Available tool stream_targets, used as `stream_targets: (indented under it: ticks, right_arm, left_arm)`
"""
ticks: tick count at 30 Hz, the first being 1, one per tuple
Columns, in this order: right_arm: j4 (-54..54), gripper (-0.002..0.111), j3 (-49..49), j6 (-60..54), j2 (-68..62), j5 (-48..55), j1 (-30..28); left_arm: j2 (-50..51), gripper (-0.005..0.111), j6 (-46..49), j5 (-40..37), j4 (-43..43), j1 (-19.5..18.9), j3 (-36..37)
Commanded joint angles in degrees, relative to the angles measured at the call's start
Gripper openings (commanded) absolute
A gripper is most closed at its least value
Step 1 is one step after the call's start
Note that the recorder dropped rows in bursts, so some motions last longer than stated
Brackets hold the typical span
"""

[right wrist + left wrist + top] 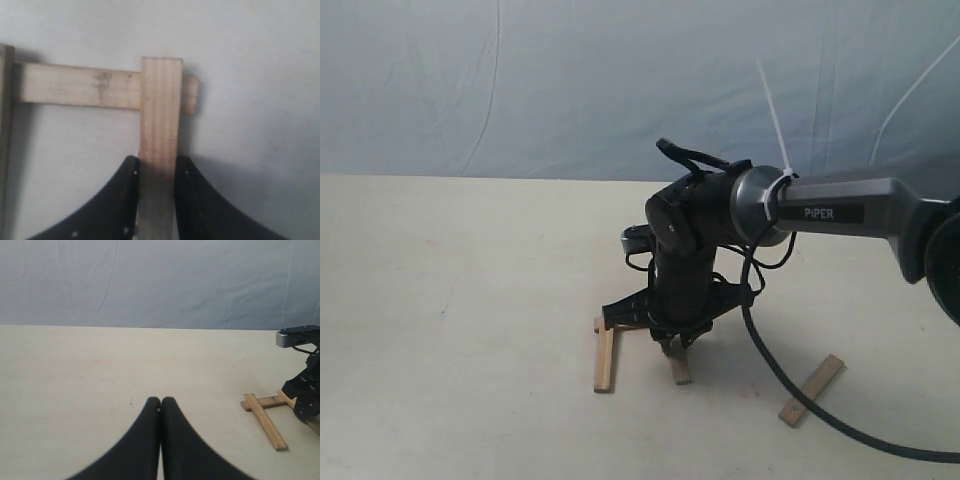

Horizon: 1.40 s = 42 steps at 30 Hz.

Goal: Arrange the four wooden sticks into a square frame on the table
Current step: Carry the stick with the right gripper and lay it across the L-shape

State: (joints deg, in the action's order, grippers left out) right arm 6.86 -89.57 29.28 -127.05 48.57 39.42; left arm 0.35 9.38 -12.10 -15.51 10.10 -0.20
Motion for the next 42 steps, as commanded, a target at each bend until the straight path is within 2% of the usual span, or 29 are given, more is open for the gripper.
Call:
stream_targets:
  ticks: [1,12,18,24,28,33,42]
  right_arm:
    - [0.31,-0.001,0.26,0.78,-0.47,-1.55,-0.03]
    - [2.43,-0.001,0.14,-1.15,1.71,-0.05,-0.67]
    - [-5.14,-0.001,0.14,-19.99,7.11,4.33,-3.71]
    - [-5.56,-0.001,0.26,-34.86,11.73,15.63,-8.17]
    - [-5.56,-0.001,0.65,-42.72,14.03,18.61,-10.46]
    - [-6.11,-0.001,4.57,-53.02,15.66,17.00,-13.44]
    - [-7.63,-0.001,12.11,-58.39,15.79,4.61,-19.82]
  left_arm:
    - [-0.35,0.000,0.07,0.12,0.20,0.37,0.20]
    - [-0.35,0.000,0.07,0.12,0.20,0.37,0.20]
    - [-0.35,0.000,0.07,0.12,0.20,0.37,0.20]
    - [-0.35,0.000,0.07,0.12,0.20,0.37,0.20]
    - [-0.35,0.000,0.07,0.12,0.20,0.37,0.20]
    - [-0.35,0.000,0.07,0.12,0.20,0.37,0.20]
    - [-0.35,0.000,0.07,0.12,0.20,0.37,0.20]
